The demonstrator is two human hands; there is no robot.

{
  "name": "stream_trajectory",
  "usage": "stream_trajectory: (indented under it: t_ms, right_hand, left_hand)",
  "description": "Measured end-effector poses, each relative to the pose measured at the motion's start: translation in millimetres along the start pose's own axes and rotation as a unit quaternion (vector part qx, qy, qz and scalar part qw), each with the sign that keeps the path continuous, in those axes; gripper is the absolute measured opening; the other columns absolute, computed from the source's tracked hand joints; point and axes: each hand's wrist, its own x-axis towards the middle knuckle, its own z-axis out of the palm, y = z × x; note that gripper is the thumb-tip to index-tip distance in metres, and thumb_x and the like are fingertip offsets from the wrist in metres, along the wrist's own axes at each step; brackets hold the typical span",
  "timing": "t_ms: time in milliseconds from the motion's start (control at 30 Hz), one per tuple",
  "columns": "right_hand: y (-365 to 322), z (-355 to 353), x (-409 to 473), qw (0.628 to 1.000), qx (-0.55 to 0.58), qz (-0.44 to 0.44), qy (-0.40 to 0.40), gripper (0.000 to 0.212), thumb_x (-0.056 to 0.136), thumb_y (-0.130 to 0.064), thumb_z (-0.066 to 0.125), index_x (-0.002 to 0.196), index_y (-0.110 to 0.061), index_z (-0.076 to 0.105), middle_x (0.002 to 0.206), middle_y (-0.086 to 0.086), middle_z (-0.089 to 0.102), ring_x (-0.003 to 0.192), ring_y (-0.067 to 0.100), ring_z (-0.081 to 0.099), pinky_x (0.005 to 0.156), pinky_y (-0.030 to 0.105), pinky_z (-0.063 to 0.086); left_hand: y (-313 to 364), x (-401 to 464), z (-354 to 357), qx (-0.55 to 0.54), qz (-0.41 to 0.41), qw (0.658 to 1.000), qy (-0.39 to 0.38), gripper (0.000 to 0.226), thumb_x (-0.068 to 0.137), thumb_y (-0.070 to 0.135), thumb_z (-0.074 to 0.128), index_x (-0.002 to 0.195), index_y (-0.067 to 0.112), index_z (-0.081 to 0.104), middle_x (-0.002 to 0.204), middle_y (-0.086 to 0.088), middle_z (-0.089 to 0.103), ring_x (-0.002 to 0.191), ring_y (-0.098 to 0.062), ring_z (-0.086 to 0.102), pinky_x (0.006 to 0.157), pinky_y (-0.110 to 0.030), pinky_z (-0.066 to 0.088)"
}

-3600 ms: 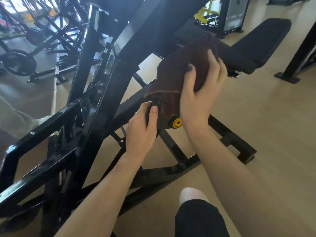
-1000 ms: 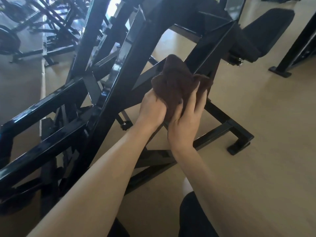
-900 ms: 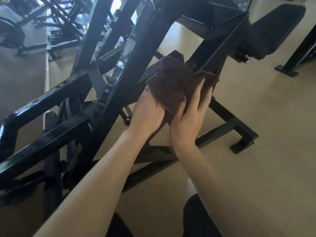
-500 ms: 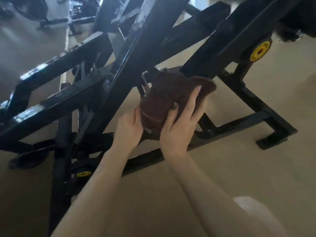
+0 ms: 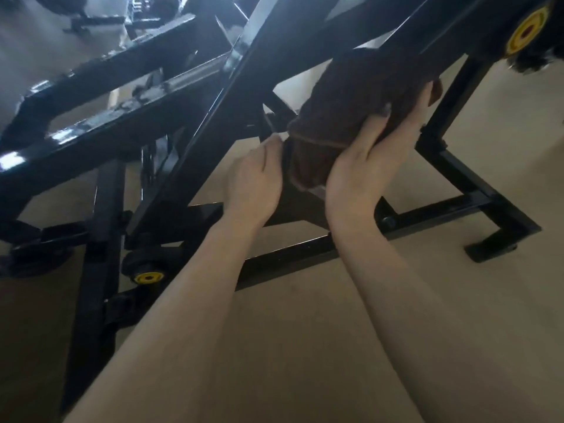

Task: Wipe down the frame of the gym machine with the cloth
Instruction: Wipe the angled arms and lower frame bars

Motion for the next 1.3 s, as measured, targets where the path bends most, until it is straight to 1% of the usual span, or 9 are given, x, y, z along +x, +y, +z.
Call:
stream_trajectory:
  t_ms: [67,200,333,500,567,733,933,1067,1300]
  right_hand:
    - [-1.5,10.0,-15.2,1.000,-0.026,-0.004,0.008,0.057,0.110,-0.021,0.042,0.160,-0.001,0.022,0.153,0.012,0.034,0.119,-0.011,0.038,0.099,-0.001,0.027]
    - [20.4,4.1,-65.2,0.995,-0.045,0.012,-0.093,0.060,0.110,-0.018,0.042,0.163,-0.011,0.015,0.152,0.004,0.027,0.126,-0.020,0.033,0.099,-0.003,0.028]
    - [27.7,-13.6,-77.1,0.985,-0.060,-0.005,-0.163,0.060,0.108,-0.011,0.046,0.161,-0.004,0.019,0.142,0.004,0.037,0.121,-0.025,0.035,0.098,-0.001,0.031]
    - [14.8,-10.6,-34.4,0.996,-0.028,0.035,-0.080,0.059,0.110,-0.030,0.041,0.163,-0.017,0.019,0.152,-0.011,0.039,0.135,-0.013,0.037,0.117,0.024,0.036]
    - [6.4,-1.4,-28.9,0.996,0.034,0.069,-0.052,0.061,0.109,-0.035,0.038,0.164,-0.023,0.015,0.159,-0.014,0.034,0.141,-0.005,0.037,0.121,0.034,0.035]
    - [16.8,2.4,-53.6,0.992,0.051,0.047,-0.109,0.066,0.110,-0.025,0.041,0.165,-0.017,0.005,0.149,-0.013,0.029,0.126,-0.023,0.034,0.102,0.003,0.030]
    - [63.7,-36.2,-50.5,0.968,-0.049,0.033,-0.243,0.050,0.110,-0.027,0.039,0.157,-0.011,0.031,0.149,0.009,0.043,0.130,0.011,0.049,0.110,0.036,0.046]
    - [92.2,-46.4,-31.0,0.947,-0.054,0.125,-0.293,0.044,0.109,-0.027,0.040,0.152,-0.030,0.043,0.143,-0.003,0.046,0.125,0.006,0.049,0.110,0.033,0.043]
    - [93.0,-29.9,-37.3,0.904,0.083,0.148,-0.392,0.036,0.103,-0.057,0.031,0.124,-0.050,0.059,0.142,-0.012,0.055,0.137,0.019,0.048,0.114,0.054,0.039]
  left_hand:
    - [-3.0,3.0,0.1,-0.029,-0.011,0.999,0.010,0.055,0.109,0.049,0.025,0.072,0.026,0.060,0.080,-0.002,0.067,0.086,-0.025,0.063,0.089,-0.045,0.050]
    - [-16.2,2.9,-4.5,-0.134,0.025,0.990,0.028,0.050,0.104,0.052,0.024,0.110,0.021,0.063,0.096,0.003,0.069,0.098,-0.017,0.064,0.094,-0.050,0.051]
    - [-18.9,0.5,-3.9,-0.106,0.136,0.981,0.087,0.039,0.106,0.035,0.028,0.118,0.011,0.056,0.085,0.009,0.061,0.075,-0.008,0.061,0.066,-0.029,0.048]
    - [-19.4,-1.7,0.3,-0.040,0.184,0.975,0.118,0.045,0.104,0.035,0.028,0.127,0.009,0.058,0.099,0.003,0.067,0.083,-0.005,0.056,0.072,-0.013,0.042]
    - [-21.5,-3.4,1.1,0.001,0.188,0.974,0.124,0.043,0.104,0.032,0.032,0.132,0.010,0.057,0.103,-0.003,0.070,0.087,-0.013,0.057,0.075,-0.026,0.047]
    - [-15.7,-11.0,14.2,0.064,0.215,0.966,0.131,0.048,0.099,0.041,0.051,0.138,0.013,0.052,0.112,-0.003,0.071,0.094,-0.022,0.066,0.075,-0.038,0.053]
    - [-22.1,-18.0,2.6,0.096,0.272,0.954,0.085,0.050,0.098,0.029,0.042,0.142,0.007,0.049,0.132,-0.010,0.061,0.113,-0.015,0.058,0.090,-0.024,0.044]
    - [-29.0,-21.5,5.9,0.102,0.303,0.945,0.068,0.041,0.098,0.017,0.043,0.134,0.000,0.051,0.118,-0.015,0.062,0.103,-0.023,0.060,0.090,-0.041,0.050]
    - [-34.2,-24.6,22.8,0.189,0.291,0.930,0.117,0.052,0.097,0.022,0.053,0.143,-0.001,0.043,0.135,-0.019,0.057,0.118,-0.034,0.061,0.094,-0.051,0.051]
